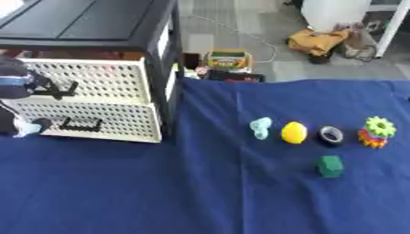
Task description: Pick up objects from table and place into drawer.
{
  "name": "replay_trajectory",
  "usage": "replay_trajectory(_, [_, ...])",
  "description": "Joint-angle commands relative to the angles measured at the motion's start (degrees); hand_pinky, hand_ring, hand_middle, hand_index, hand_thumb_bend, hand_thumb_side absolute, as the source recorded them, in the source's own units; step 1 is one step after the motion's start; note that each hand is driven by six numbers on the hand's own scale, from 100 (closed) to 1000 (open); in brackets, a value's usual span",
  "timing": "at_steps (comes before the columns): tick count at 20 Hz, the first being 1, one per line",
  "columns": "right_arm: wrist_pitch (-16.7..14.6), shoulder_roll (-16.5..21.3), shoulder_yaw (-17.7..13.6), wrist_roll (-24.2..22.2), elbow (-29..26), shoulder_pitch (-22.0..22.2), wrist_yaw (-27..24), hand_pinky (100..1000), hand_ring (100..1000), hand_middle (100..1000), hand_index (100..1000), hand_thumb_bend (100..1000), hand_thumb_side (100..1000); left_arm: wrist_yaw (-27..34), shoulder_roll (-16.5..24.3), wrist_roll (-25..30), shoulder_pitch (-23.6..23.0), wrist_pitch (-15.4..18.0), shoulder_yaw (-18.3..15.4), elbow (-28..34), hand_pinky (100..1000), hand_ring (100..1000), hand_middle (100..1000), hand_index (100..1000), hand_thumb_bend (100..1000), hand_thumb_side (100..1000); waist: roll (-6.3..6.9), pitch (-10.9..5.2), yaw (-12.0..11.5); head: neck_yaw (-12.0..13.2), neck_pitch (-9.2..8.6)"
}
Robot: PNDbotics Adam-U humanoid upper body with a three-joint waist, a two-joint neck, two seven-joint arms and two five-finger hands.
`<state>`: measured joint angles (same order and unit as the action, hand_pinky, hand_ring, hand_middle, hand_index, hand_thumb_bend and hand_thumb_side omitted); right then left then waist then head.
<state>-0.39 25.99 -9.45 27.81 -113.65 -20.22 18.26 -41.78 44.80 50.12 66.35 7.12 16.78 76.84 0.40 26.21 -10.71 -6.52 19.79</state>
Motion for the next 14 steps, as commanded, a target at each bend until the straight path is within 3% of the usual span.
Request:
replay_trajectory(1, [-0.17,0.72,-0.33,0.06,-0.94,-0.64,-0.23,590,588,553,738,100,910,0.95,1.98,0.16,0.24,-0.29,-0.50,1.29,100,100,100,841,202,387,-0.01,-1.62,-0.18,0.22,-0.28])
replay_trajectory(14, [-0.21,0.70,-0.42,0.19,-0.94,-0.65,-0.26,591,589,553,738,100,910,3.57,4.41,-0.30,-2.50,-1.88,-0.57,3.92,100,100,100,822,179,387,-0.04,-1.89,-0.29,0.12,-0.23])
